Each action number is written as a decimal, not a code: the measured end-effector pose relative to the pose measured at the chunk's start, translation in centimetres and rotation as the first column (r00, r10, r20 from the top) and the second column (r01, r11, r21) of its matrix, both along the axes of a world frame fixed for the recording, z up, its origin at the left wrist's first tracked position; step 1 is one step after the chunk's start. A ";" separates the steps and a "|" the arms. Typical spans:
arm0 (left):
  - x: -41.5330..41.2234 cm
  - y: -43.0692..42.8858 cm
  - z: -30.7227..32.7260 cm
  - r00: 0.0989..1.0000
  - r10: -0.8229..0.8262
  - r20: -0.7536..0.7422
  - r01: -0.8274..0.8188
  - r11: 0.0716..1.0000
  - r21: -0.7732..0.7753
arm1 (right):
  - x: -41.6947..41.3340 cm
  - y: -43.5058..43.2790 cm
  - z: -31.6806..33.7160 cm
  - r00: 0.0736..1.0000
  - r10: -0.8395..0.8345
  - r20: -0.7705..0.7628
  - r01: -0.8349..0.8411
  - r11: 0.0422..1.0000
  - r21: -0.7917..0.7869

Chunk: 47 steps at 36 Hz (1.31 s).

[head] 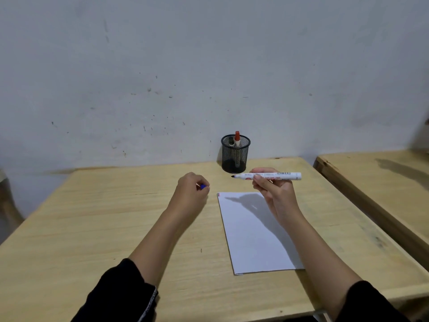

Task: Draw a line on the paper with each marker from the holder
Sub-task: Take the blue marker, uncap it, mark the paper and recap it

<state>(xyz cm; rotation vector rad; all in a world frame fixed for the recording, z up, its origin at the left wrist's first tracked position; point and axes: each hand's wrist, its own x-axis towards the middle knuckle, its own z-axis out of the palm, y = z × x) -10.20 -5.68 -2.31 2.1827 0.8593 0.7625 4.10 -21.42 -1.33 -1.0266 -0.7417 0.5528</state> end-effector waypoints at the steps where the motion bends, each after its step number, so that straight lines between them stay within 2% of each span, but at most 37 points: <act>1: 0.1 0.2 -0.2 0.999 -0.002 -0.035 0.003 1.000 0.007 | 0.1 0.0 -0.1 1.000 0.000 0.000 0.000 1.000 -0.003; 4: 0.5 0.7 -0.4 0.993 -0.032 -0.113 0.033 0.999 0.007 | 0.3 0.2 -0.2 1.000 -0.004 0.011 0.005 1.000 -0.020; 12: 1.7 1.6 -0.7 0.981 -0.086 -0.175 0.083 0.996 -0.024 | 1.0 0.4 -0.3 0.999 -0.005 0.033 0.007 0.999 -0.043; 20: 2.0 2.1 -0.8 0.951 -0.090 -0.296 0.103 0.994 0.031 | 0.9 0.5 -0.7 1.000 0.004 0.016 -0.004 0.999 -0.048; 24: 2.0 2.0 -0.7 0.953 -0.071 -0.294 0.087 0.995 0.044 | 0.6 0.6 -0.7 1.000 0.011 0.013 -0.010 0.999 -0.053; 28: 1.7 2.1 -1.1 0.964 -0.080 -0.252 0.084 0.996 0.003 | 0.4 0.8 -0.7 1.000 0.009 -0.026 -0.010 0.999 -0.040; 30: 1.3 1.8 -1.0 0.985 -0.064 -0.161 0.062 0.998 -0.016 | 0.4 1.0 -0.7 0.998 0.000 -0.070 -0.002 0.999 -0.032; 33: 0.1 0.4 -0.3 0.999 0.015 0.051 -0.014 0.999 -0.029 | 0.4 1.4 -0.5 0.994 -0.016 -0.108 0.013 1.000 -0.028; 36: -1.0 -1.3 -0.5 0.992 -0.056 0.109 0.051 0.997 0.052 | 0.3 2.1 -0.4 0.997 -0.045 -0.064 0.042 0.998 -0.047; 39: -2.1 -3.0 -1.1 0.978 -0.208 -0.011 0.209 0.976 0.064 | 0.1 3.1 -0.4 0.992 -0.114 0.049 0.119 0.987 -0.106; 42: -2.5 -3.5 -2.3 0.934 -0.343 -0.104 0.353 0.931 0.099 | -0.2 4.3 -0.5 0.987 -0.134 0.085 0.146 0.976 -0.161; 47: -2.6 -3.7 -2.6 0.915 -0.352 -0.197 0.380 0.916 0.127 | -0.6 5.9 -1.1 0.982 -0.176 0.070 0.188 0.953 -0.237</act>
